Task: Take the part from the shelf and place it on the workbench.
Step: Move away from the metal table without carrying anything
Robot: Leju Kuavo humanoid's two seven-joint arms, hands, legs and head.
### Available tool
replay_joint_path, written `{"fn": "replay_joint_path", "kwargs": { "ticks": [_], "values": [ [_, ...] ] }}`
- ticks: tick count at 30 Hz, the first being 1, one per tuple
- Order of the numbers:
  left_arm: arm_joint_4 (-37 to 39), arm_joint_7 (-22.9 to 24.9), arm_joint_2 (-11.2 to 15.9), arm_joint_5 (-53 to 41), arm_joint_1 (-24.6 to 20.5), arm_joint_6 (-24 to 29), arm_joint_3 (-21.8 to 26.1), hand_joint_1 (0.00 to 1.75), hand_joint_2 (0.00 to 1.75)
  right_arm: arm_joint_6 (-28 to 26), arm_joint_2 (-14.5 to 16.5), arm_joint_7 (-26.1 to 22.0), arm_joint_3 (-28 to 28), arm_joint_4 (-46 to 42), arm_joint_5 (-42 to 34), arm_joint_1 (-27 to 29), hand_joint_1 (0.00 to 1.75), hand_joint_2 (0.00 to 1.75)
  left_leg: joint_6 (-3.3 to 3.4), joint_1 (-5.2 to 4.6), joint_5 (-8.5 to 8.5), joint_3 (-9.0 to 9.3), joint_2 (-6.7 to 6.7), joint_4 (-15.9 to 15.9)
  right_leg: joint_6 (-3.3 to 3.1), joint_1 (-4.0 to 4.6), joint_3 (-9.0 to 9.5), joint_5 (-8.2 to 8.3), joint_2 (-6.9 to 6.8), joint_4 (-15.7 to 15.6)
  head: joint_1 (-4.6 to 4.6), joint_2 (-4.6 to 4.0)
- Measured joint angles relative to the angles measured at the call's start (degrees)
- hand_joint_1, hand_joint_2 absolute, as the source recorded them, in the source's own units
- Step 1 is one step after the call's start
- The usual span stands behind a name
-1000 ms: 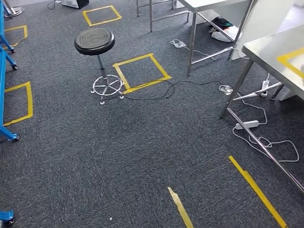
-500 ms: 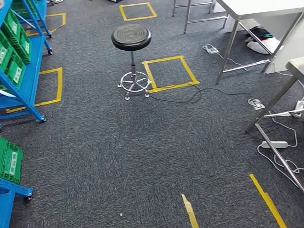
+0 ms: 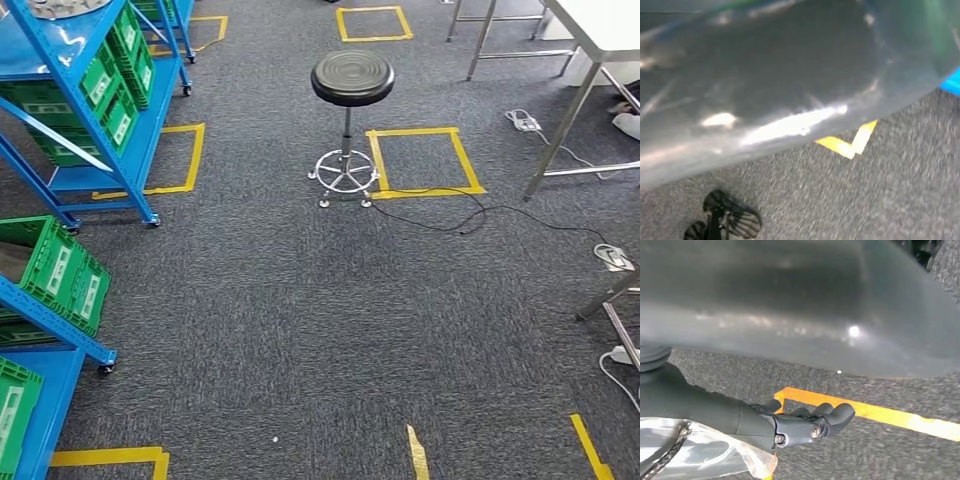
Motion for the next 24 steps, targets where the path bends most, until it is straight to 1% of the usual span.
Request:
{"fn": "replay_joint_path", "kwargs": {
  "ticks": [1, 2, 4, 5, 6, 7, 8, 9, 10, 11, 12, 13, 14, 15, 16, 17, 18, 19, 20, 21, 22, 23, 24],
  "values": [
    [0.0, 0.0, 0.0, 0.0, 0.0, 0.0, 0.0, 0.00, 0.00, 0.0, 0.0, 0.0, 0.0, 0.0, 0.0, 0.0, 0.00, 0.00, 0.28, -0.11, 0.79, 1.32, 0.82, -2.5, 0.40, 0.06, 0.14, -0.32, -0.60, 0.2, 0.03, 0.00],
    [0.0, 0.0, 0.1, 0.0, 0.0, -0.1, 0.0, 0.00, 0.00, 0.0, -0.1, 0.0, 0.1, 0.1, 0.0, -0.1, 0.00, 0.00, 0.74, -0.28, 0.93, 1.84, 1.18, -3.6, 0.78, 0.15, 0.29, -0.59, -1.15, 0.4, 0.08, 0.00],
    [0.1, 0.0, 0.2, 0.0, 0.2, -0.1, 0.0, 0.00, 0.00, 0.0, -0.1, 0.0, 0.3, 0.1, 0.0, -0.3, 0.00, 0.00, 1.85, -0.53, 0.77, 1.63, 0.00, -3.5, 1.35, 0.12, 0.68, -0.93, -2.19, 0.4, 0.18, 0.00],
    [0.1, 0.1, 0.3, 0.0, 0.3, 0.0, 0.0, 0.00, 0.00, 0.0, -0.1, 0.0, 0.3, 0.1, 0.0, -0.4, 0.00, 0.00, 2.25, -0.52, 0.81, 1.59, -0.60, -3.6, 1.70, -0.03, 0.69, -1.33, -1.74, 0.7, 0.22, 0.00],
    [0.1, 0.2, 0.5, 0.0, 0.3, 0.1, 0.0, 0.00, 0.00, 0.0, -0.1, -0.1, 0.3, 0.2, 0.1, -0.5, 0.00, 0.00, 2.63, -0.51, 0.88, 1.57, -1.19, -3.6, 1.99, -0.23, 0.26, -2.17, -0.48, 1.6, 0.25, 0.00],
    [0.1, 0.4, 0.6, -0.1, 0.2, 0.2, 0.0, 0.00, 0.00, 0.0, -0.1, -0.1, 0.4, 0.2, 0.1, -0.5, 0.00, 0.00, 3.01, -0.48, 0.96, 1.59, -1.79, -3.7, 2.22, -0.41, -0.82, -3.60, 1.21, 3.9, 0.28, 0.00],
    [0.1, 0.6, 0.7, -0.2, 0.0, 0.3, 0.0, 0.00, 0.00, 0.1, -0.1, -0.1, 0.4, 0.3, 0.2, -0.5, 0.00, 0.00, 3.30, -0.51, 1.01, 1.55, -2.42, -3.7, 2.36, -0.56, -2.56, -5.47, 3.14, 7.3, 0.32, 0.00],
    [0.1, 0.8, 0.7, -0.3, -0.1, 0.4, 0.0, 0.00, 0.00, 0.2, -0.1, -0.1, 0.5, 0.4, 0.3, -0.4, 0.00, 0.00, 3.50, -0.62, 1.01, 1.49, -3.09, -3.7, 2.31, -0.59, -4.77, -7.39, 4.28, 11.7, 0.33, 0.00],
    [0.1, 1.0, 0.7, -0.4, -0.2, 0.5, 0.0, 0.00, 0.00, 0.2, -0.1, -0.1, 0.6, 0.4, 0.4, -0.4, 0.00, 0.00, 3.63, -0.74, 0.99, 1.46, -3.82, -3.7, 2.21, -0.55, -6.95, -8.77, 4.78, 15.7, 0.32, 0.00],
    [0.1, 1.0, 0.7, -0.4, -0.2, 0.5, 0.0, 0.00, 0.00, 0.3, -0.1, -0.1, 0.7, 0.5, 0.4, -0.3, 0.00, 0.00, 3.69, -0.87, 0.97, 1.46, -4.58, -3.7, 2.03, -0.50, -8.51, -9.11, 5.00, 18.3, 0.31, 0.00],
    [0.1, 1.1, 0.8, -0.4, -0.2, 0.6, 0.0, 0.00, 0.00, 0.3, -0.1, -0.1, 0.7, 0.6, 0.5, -0.2, 0.00, 0.00, 3.73, -1.00, 0.96, 1.50, -5.42, -3.7, 1.75, -0.45, -9.05, -8.21, 5.16, 18.5, 0.31, 0.00],
    [0.1, 1.1, 0.8, -0.4, -0.2, 0.6, 0.0, 0.00, 0.00, 0.3, -0.1, -0.1, 0.8, 0.6, 0.5, -0.2, 0.00, 0.00, 3.74, -1.08, 0.95, 1.58, -6.27, -3.7, 1.41, -0.40, -8.35, -6.17, 5.45, 16.2, 0.29, 0.00],
    [0.1, 1.2, 0.8, -0.5, -0.2, 0.6, 0.0, 0.00, 0.00, 0.3, -0.1, -0.1, 0.8, 0.7, 0.6, -0.2, 0.00, 0.00, 3.73, -1.11, 0.94, 1.66, -7.11, -3.6, 1.04, -0.33, -6.82, -3.58, 6.28, 12.3, 0.30, 0.00],
    [0.2, 1.2, 0.7, -0.5, -0.3, 0.5, 0.0, 0.00, 0.00, 0.3, -0.2, -0.1, 0.8, 0.7, 0.6, -0.2, 0.00, 0.00, 3.67, -1.15, 0.92, 1.66, -7.93, -3.6, 0.64, -0.31, -5.07, -1.51, 7.89, 8.1, 0.27, 0.00],
    [0.2, 1.4, 0.7, -0.5, -0.4, 0.5, 0.0, 0.00, 0.00, 0.3, -0.2, -0.1, 0.8, 0.7, 0.7, -0.2, 0.00, 0.00, 3.53, -1.10, 0.91, 1.57, -8.66, -3.6, 0.38, -0.33, -3.58, -0.24, 9.31, 4.7, 0.26, 0.00],
    [0.2, 1.5, 0.7, -0.5, -0.4, 0.5, 0.0, 0.00, 0.00, 0.3, -0.2, -0.1, 0.8, 0.7, 0.7, -0.2, 0.00, 0.00, 3.29, -0.98, 0.96, 1.37, -9.38, -3.5, 0.24, -0.30, -2.57, 0.21, 10.40, 2.7, 0.27, 0.00],
    [0.2, 1.6, 0.6, -0.5, -0.4, 0.5, 0.0, 0.00, 0.00, 0.4, -0.3, -0.1, 0.8, 0.7, 0.8, -0.2, 0.00, 0.00, 2.93, -0.81, 1.07, 1.13, -10.11, -3.5, 0.16, -0.27, -2.07, 0.04, 10.79, 1.9, 0.26, 0.00],
    [0.3, 1.7, 0.7, -0.6, -0.4, 0.5, 0.0, 0.00, 0.00, 0.4, -0.3, -0.1, 0.9, 0.8, 0.9, -0.2, 0.00, 0.00, 2.50, -0.64, 1.24, 0.90, -10.87, -3.6, 0.11, -0.21, -1.77, 0.05, 10.17, 1.5, 0.29, 0.00],
    [0.3, 1.7, 0.7, -0.6, -0.3, 0.6, 0.0, 0.00, 0.00, 0.4, -0.3, 0.0, 0.9, 0.8, 1.0, -0.2, 0.00, 0.00, 2.16, -0.51, 1.23, 0.74, -10.80, -3.6, -0.04, -0.21, -1.46, 0.22, 9.41, 1.2, 0.27, 0.00],
    [0.3, 1.8, 0.9, -0.6, -0.3, 0.6, 0.0, 0.00, 0.00, 0.4, -0.3, 0.0, 0.9, 0.8, 1.1, -0.2, 0.00, 0.00, 1.88, -0.55, 0.81, 0.46, -9.65, -3.1, -0.27, -0.26, -1.18, 0.41, 8.62, 0.7, 0.20, 0.00],
    [0.3, 1.9, 1.0, -0.6, -0.4, 0.7, 0.0, 0.00, 0.00, 0.4, -0.3, 0.0, 1.0, 0.9, 1.2, -0.2, 0.00, 0.00, 1.63, -0.65, -0.23, -0.22, -7.92, -1.6, -0.56, -0.31, -0.89, 0.57, 7.69, 0.2, 0.11, 0.00],
    [0.3, 2.0, 1.0, -0.7, -0.6, 0.8, 0.0, 0.00, 0.00, 0.4, -0.3, 0.1, 1.1, 0.9, 1.2, -0.1, 0.00, 0.00, 1.43, -0.70, -1.87, -1.40, -5.80, 1.1, -0.78, -0.32, -0.65, 0.63, 6.72, -0.1, 0.02, 0.00],
    [0.3, 2.1, 1.0, -0.7, -0.9, 0.8, 0.0, 0.00, 0.00, 0.5, -0.3, 0.1, 1.1, 0.9, 1.3, -0.1, 0.00, 0.00, 1.15, -0.70, -3.75, -3.06, -4.26, 4.7, -0.95, -0.24, -0.51, 0.53, 5.78, -0.2, -0.03, 0.00]
  ]
}}
